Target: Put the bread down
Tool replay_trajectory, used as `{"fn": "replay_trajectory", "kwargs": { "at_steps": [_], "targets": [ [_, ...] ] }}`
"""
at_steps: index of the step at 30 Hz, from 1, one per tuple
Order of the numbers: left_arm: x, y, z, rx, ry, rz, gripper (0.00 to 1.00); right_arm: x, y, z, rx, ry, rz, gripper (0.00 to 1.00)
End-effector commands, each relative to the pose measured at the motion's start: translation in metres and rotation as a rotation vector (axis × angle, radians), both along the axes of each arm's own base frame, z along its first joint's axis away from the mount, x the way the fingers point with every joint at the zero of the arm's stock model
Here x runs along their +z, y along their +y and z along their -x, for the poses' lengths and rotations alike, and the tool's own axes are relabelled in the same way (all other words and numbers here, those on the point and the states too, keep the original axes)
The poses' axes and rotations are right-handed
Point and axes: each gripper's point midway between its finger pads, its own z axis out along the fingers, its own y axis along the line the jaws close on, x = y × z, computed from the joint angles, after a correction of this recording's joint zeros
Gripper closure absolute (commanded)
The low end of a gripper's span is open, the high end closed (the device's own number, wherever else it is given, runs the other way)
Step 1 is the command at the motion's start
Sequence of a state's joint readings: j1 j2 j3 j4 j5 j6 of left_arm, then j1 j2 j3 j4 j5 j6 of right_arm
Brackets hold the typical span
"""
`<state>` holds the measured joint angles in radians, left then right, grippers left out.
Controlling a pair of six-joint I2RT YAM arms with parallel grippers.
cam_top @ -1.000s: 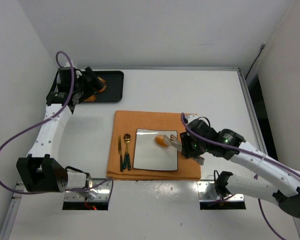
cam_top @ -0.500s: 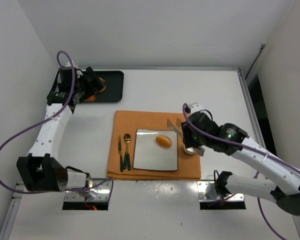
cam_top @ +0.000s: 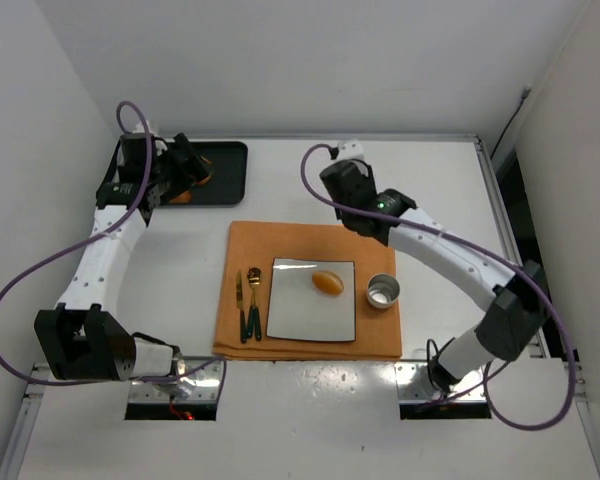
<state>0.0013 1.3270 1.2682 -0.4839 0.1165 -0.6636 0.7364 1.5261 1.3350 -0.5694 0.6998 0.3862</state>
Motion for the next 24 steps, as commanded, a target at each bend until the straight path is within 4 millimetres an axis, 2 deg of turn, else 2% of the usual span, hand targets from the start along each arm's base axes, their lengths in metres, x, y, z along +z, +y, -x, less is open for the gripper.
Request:
{"fn": "replay_trajectory", "kwargs": {
  "at_steps": [1, 2, 6, 7, 9, 10, 12, 13, 14, 17, 18, 19, 21, 23, 24],
  "targets": [
    [0.006, -0.005, -0.002, -0.015, -0.026, 0.015, 0.0, 0.038, -0.027, -0.059, -0.098, -0.176, -0.04, 0.54],
    [0.006, -0.007, -0.002, -0.023, -0.026, 0.02, 0.0, 0.032, -0.048, -0.075, -0.153, -0.176, -0.042, 0.54],
    [0.006, -0.007, -0.002, -0.023, -0.026, 0.02, 0.0, 0.007, -0.089, -0.101, -0.23, -0.156, -0.079, 0.54],
    [0.006, -0.007, -0.002, -0.023, -0.026, 0.02, 0.0, -0.003, -0.115, -0.109, -0.272, -0.138, -0.087, 0.54],
    [0.002, -0.007, -0.003, -0.028, -0.017, 0.012, 0.0, -0.015, -0.14, -0.115, -0.325, -0.135, -0.108, 0.54],
    [0.001, -0.005, -0.004, -0.018, -0.017, 0.006, 0.0, -0.014, -0.163, -0.119, -0.38, -0.148, -0.126, 0.54],
    [-0.003, -0.005, -0.005, -0.018, -0.006, 0.006, 0.0, -0.03, -0.183, -0.122, -0.419, -0.133, -0.122, 0.54],
    [-0.003, -0.005, -0.005, -0.018, -0.006, 0.006, 0.0, -0.028, -0.2, -0.123, -0.454, -0.144, -0.123, 0.54],
    [-0.003, -0.003, -0.006, -0.01, -0.006, 0.002, 0.0, -0.041, -0.206, -0.126, -0.469, -0.125, -0.115, 0.54],
    [-0.012, -0.003, -0.009, -0.01, 0.017, 0.002, 0.0, -0.049, -0.228, -0.134, -0.519, -0.137, -0.093, 0.54],
    [-0.012, -0.003, -0.009, -0.01, 0.017, 0.002, 0.0, -0.061, -0.233, -0.139, -0.53, -0.128, -0.088, 0.54],
    [-0.012, -0.003, -0.009, -0.01, 0.017, 0.002, 0.0, -0.064, -0.244, -0.143, -0.553, -0.126, -0.086, 0.54],
    [-0.012, -0.001, -0.009, 0.001, 0.017, -0.006, 0.0, -0.079, -0.247, -0.15, -0.555, -0.104, -0.085, 0.54],
    [-0.006, 0.003, -0.008, 0.022, -0.001, -0.018, 0.0, -0.081, -0.255, -0.152, -0.564, -0.107, -0.096, 0.54],
    [-0.006, 0.005, -0.008, 0.03, -0.001, -0.023, 0.0, -0.084, -0.253, -0.152, -0.554, -0.104, -0.104, 0.54]
  ]
}}
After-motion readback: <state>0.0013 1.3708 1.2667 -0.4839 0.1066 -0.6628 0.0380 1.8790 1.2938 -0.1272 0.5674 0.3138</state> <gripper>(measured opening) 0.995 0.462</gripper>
